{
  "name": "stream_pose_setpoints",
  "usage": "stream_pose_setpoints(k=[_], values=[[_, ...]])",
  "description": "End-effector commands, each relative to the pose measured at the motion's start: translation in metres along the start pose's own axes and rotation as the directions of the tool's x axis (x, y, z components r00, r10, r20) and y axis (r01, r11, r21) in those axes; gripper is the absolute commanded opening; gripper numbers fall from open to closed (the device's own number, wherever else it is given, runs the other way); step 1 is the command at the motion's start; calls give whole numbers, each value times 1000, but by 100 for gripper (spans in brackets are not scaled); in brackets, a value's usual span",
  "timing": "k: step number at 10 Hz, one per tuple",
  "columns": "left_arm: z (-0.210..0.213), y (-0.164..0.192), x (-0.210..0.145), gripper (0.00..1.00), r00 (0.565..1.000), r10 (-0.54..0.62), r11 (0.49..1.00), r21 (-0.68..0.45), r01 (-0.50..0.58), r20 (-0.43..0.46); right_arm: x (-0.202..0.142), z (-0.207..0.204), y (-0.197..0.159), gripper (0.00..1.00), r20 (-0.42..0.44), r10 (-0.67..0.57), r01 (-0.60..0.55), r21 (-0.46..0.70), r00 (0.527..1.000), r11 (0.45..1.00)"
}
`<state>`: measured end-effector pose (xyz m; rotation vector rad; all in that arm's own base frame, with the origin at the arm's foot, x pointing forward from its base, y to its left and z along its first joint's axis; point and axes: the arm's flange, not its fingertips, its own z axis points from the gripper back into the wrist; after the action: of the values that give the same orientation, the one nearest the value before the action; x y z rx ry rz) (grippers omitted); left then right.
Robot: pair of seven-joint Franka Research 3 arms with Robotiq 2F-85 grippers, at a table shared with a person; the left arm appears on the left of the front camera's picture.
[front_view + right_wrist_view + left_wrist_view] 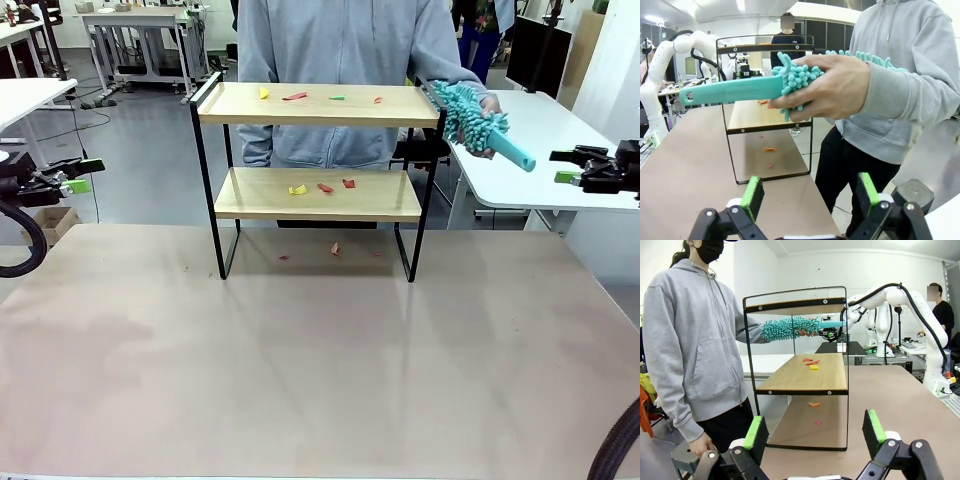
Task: Clean the shelf.
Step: Pick up the Duster handed by the human.
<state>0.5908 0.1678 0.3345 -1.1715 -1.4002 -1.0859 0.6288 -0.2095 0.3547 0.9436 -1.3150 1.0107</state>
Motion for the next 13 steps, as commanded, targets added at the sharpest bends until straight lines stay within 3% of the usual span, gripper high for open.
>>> stream_pose_setpoints(k=[1,6,7,9,11,13], values=[[-1,0,2,100,1000,-4,1000,-1,4,-2,0,0,0,100,0,0,0,0,1000,1000],[-1,0,2,100,1000,-4,1000,-1,4,-2,138,16,52,100,-272,-122,68,-200,955,977],[-1,0,2,100,1000,-4,1000,-1,4,-2,160,11,66,100,-357,-165,68,-267,919,961],[-1,0,2,100,1000,-4,1000,-1,4,-2,203,-10,106,100,-447,-288,101,-396,847,913],[-1,0,2,100,1000,-4,1000,-1,4,-2,239,-46,140,100,-506,-343,67,-486,791,871],[-1,0,2,100,1000,-4,1000,-1,4,-2,244,-85,163,100,-533,-447,59,-594,718,802]])
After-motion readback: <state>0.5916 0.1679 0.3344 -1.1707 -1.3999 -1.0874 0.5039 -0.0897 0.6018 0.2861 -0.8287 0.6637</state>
